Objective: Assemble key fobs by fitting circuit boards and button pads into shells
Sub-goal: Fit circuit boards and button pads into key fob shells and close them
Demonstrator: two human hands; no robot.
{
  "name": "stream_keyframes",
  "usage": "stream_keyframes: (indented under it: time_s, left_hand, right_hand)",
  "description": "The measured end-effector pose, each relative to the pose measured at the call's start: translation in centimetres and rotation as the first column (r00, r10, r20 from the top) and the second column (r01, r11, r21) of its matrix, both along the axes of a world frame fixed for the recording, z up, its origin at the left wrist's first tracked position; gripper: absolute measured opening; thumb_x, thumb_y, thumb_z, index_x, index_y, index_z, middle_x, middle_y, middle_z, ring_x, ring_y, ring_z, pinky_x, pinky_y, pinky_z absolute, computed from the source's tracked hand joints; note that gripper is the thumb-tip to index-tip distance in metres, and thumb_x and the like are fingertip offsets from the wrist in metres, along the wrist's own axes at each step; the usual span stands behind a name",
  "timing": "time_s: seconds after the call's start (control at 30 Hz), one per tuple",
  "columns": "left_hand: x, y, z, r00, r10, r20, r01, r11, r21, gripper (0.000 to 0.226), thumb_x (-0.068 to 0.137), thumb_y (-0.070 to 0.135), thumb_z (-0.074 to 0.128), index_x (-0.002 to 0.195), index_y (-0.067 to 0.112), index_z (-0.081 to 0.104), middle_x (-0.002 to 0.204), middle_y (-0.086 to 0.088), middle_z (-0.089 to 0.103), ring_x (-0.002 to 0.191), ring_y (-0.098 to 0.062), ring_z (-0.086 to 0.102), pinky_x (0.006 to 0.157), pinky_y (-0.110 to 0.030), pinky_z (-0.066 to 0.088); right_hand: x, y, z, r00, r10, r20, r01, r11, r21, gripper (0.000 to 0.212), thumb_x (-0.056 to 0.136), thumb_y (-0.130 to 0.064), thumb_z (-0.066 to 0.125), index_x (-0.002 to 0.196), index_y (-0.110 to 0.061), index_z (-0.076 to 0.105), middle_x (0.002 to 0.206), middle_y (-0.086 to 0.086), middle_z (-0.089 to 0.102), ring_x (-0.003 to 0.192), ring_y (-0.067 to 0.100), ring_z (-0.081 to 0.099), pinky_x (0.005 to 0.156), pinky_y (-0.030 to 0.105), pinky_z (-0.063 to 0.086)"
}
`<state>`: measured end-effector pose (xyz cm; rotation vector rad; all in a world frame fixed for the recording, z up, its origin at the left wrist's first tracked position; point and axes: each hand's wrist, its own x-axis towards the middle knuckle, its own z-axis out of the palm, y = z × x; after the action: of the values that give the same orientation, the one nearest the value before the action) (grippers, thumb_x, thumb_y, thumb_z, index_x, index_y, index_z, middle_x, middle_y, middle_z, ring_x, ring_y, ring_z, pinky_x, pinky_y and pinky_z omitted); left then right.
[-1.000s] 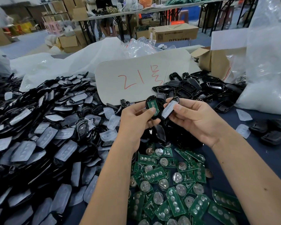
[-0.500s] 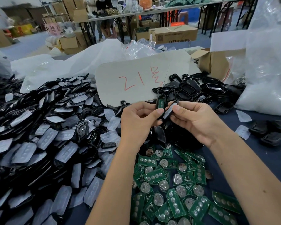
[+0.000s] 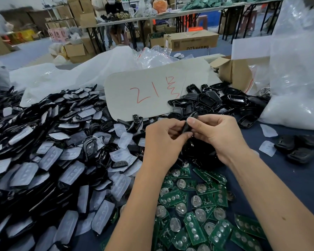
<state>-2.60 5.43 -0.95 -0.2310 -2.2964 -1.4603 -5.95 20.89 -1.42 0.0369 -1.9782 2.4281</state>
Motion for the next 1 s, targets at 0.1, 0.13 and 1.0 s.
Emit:
stream_keyframes:
  time_s: [0.1,0.13,1.0]
  left_hand:
    - [-0.1,-0.1,-0.3,0.999,0.011,0.043,-0.014,0.997,0.08,0.035,0.081,0.014,0.085,0.08,0.047,0.073,0.076,0.019,0.074,0.074,-0.006,0.072,0.073,-0.028,0.061]
    - [-0.1,-0.1,-0.4,0.998,0.0,0.064,-0.007,0.994,0.107,0.031,0.081,0.013,0.085,0.082,0.043,0.076,0.075,0.015,0.075,0.071,-0.008,0.073,0.072,-0.029,0.061]
    - [-0.4,-2.0,-0.1,0.998,-0.013,0.054,0.015,0.999,-0.03,0.028,0.073,0.001,0.088,0.092,0.02,0.081,0.082,0.009,0.065,0.076,-0.006,0.067,0.076,-0.031,0.059]
  right_hand:
    - [0.0,0.0,-0.1,0.999,-0.008,-0.054,0.014,0.994,0.11,0.05,0.057,-0.055,0.089,0.083,-0.012,0.081,0.084,0.012,0.079,0.072,0.017,0.074,0.066,0.025,0.06]
    - [0.0,0.1,0.0,0.998,0.017,-0.059,-0.01,0.993,0.119,0.052,0.061,-0.058,0.086,0.084,-0.011,0.081,0.084,0.013,0.079,0.071,0.017,0.074,0.065,0.024,0.06]
    - [-0.4,2.0,-0.1,0.92,0.285,-0.271,-0.194,0.928,0.318,0.022,0.082,0.001,0.084,0.095,-0.016,0.078,0.085,0.025,0.073,0.074,0.024,0.068,0.081,0.041,0.059]
